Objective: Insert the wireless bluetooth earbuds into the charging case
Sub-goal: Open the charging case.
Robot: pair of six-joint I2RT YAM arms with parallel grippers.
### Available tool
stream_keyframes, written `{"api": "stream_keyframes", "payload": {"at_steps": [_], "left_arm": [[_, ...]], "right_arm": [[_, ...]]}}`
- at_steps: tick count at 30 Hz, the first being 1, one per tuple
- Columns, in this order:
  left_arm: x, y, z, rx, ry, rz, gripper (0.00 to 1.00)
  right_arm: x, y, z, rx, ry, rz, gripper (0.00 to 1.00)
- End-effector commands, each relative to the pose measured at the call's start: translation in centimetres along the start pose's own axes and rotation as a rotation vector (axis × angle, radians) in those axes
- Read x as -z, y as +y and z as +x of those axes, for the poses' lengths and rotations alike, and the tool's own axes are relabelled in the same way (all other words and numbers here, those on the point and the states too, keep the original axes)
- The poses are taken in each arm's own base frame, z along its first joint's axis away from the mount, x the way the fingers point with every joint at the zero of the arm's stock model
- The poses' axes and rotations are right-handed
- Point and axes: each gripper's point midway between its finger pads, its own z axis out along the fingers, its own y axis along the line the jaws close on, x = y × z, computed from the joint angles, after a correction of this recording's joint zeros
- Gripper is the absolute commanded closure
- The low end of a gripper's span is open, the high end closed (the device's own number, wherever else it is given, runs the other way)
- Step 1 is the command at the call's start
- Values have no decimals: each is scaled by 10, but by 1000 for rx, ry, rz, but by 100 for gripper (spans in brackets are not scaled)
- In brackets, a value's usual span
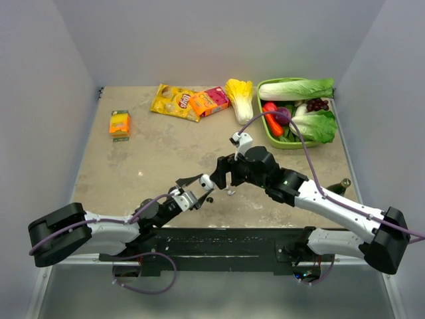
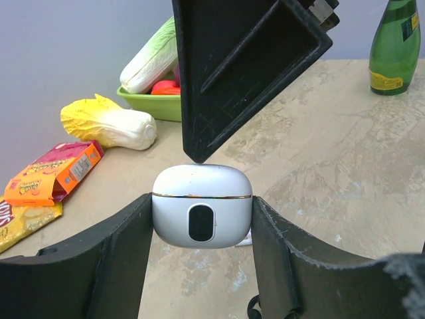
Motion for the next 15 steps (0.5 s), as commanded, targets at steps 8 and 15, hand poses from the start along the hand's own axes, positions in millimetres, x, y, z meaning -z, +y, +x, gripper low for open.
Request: {"api": "stream_keyframes", "payload": {"at_steps": [8, 15], "left_arm": [[0, 24, -72, 21, -285, -99, 100], [-4, 22, -80, 25, -312, -85, 100]], "right_arm": [[13, 21, -25, 7, -109, -116, 4], [-1, 21, -5, 42, -9, -123, 8]]}}
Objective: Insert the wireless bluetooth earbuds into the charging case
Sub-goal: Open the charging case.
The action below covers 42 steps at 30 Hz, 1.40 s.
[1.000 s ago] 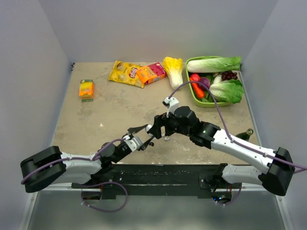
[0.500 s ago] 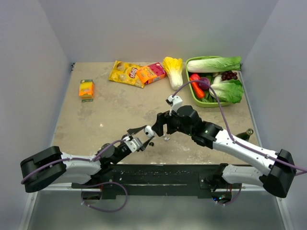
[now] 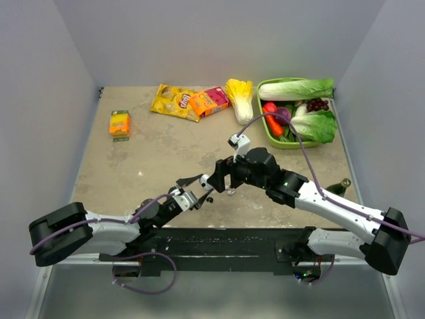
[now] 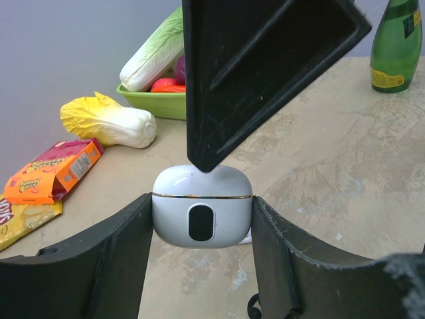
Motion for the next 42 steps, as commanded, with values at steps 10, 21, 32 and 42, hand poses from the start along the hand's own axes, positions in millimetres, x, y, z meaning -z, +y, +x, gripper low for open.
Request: {"api": "stream_keyframes", "payload": {"at_steps": [10, 21, 32, 42], "left_arm": [[-4, 19, -88, 26, -332, -71, 100], [1, 18, -92, 22, -336, -73, 100], [2, 17, -87, 23, -321, -76, 100], [-1, 17, -90, 25, -332, -82, 100]], "right_arm": [[-7, 0, 2, 21, 30, -1, 12], [-2, -22, -1, -8, 11, 75, 15], [6, -13, -16, -17, -58, 24, 15], [16, 12, -26, -16, -95, -108, 36]]}}
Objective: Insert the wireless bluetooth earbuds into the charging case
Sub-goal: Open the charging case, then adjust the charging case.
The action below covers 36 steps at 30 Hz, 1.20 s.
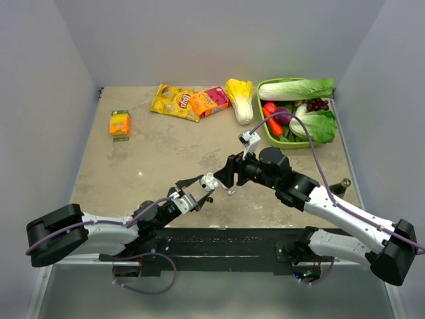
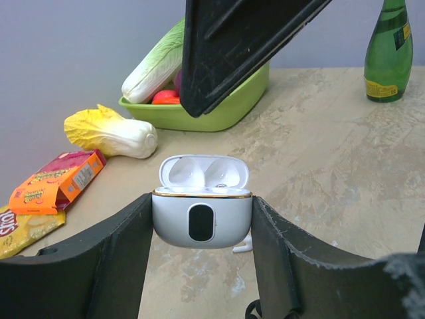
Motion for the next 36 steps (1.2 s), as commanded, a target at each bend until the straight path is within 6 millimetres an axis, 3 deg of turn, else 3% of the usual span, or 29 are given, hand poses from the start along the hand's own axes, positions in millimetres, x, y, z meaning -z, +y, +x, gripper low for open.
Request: {"api": "stream_keyframes", "payload": {"at_steps": [1, 16, 36], "left_arm": [[-5, 23, -79, 36, -304, -87, 100], [-5, 21, -87, 44, -331, -79, 100], [-5, 22, -88, 44, -339, -89, 100]], "right_arm": [[-6, 12, -3, -11, -5, -67, 38], [-22, 14, 18, -33, 75, -101, 53], [-27, 14, 25, -28, 95, -116, 70]]}}
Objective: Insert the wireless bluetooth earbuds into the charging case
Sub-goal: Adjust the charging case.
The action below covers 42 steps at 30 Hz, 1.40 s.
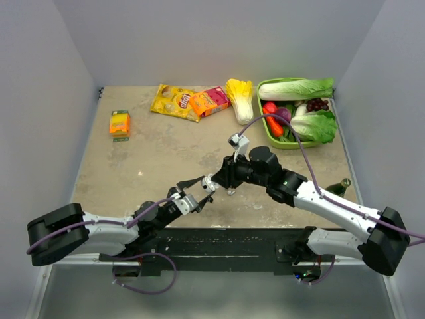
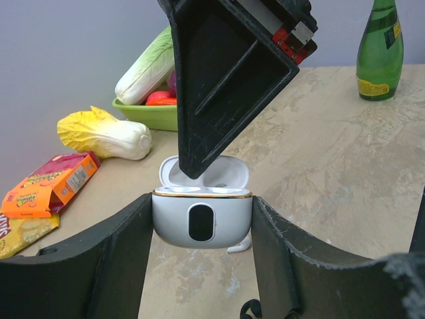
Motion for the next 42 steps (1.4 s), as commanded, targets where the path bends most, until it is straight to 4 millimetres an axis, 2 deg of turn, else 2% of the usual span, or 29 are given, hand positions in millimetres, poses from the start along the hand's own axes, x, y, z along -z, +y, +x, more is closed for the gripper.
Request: {"api": "stream_keyframes", "payload": {"at_steps": [1, 3, 4, 5, 7, 12, 14, 15, 17, 18, 21, 23, 24, 31, 33, 35, 36, 39, 41, 42], "left_arm": [[-4, 28, -87, 40, -335, -112, 100], [-5, 29, -87, 39, -334, -115, 100], [-5, 29, -87, 44, -334, -119, 100], [-4, 29, -86, 46, -332, -119, 100], [-4, 30, -86, 49, -335, -125, 100], [-5, 29, -84, 60, -329, -122, 100], [-5, 30, -84, 72, -324, -127, 88], [-5, 28, -80, 74, -307, -121, 74], [-7, 30, -77, 85, -290, -133, 56], [-8, 32, -72, 100, -263, -145, 43], [-12, 32, -65, 102, -219, -154, 31], [-14, 34, -65, 104, -214, -165, 27], [-14, 35, -64, 106, -211, -172, 0], [-19, 37, -59, 126, -167, -190, 0], [-19, 38, -52, 183, -139, -209, 0], [-13, 37, -46, 244, -117, -210, 0], [-11, 32, -44, 329, -112, -199, 0], [-2, 17, -37, 511, -69, -153, 0], [1, 8, -36, 552, -41, -99, 0], [2, -7, -43, 569, -48, -4, 0]], "right_arm": [[-2, 7, -5, 20, -16, -40, 73], [-2, 7, -5, 25, -12, -38, 78], [-2, 7, -6, 33, -12, -38, 97], [-2, 5, -4, 32, 2, -29, 100], [-2, 3, -2, 46, 18, -20, 100], [1, -1, -10, 89, 3, 16, 100], [7, -1, -17, 126, -12, 25, 100], [11, 1, -23, 142, -33, 30, 100], [17, 2, -30, 179, -47, 33, 100], [19, 2, -33, 198, -55, 38, 100], [23, 3, -37, 222, -49, 44, 100], [25, 6, -38, 226, -50, 36, 100], [24, 5, -39, 226, -51, 37, 100], [34, 12, -49, 241, -84, 28, 100], [40, 12, -59, 257, -119, 50, 100], [52, 9, -78, 269, -187, 106, 100], [57, 8, -84, 295, -206, 124, 100], [70, 22, -98, 414, -265, 113, 100], [72, 30, -100, 478, -262, 116, 100], [73, 29, -92, 542, -218, 136, 100]]}}
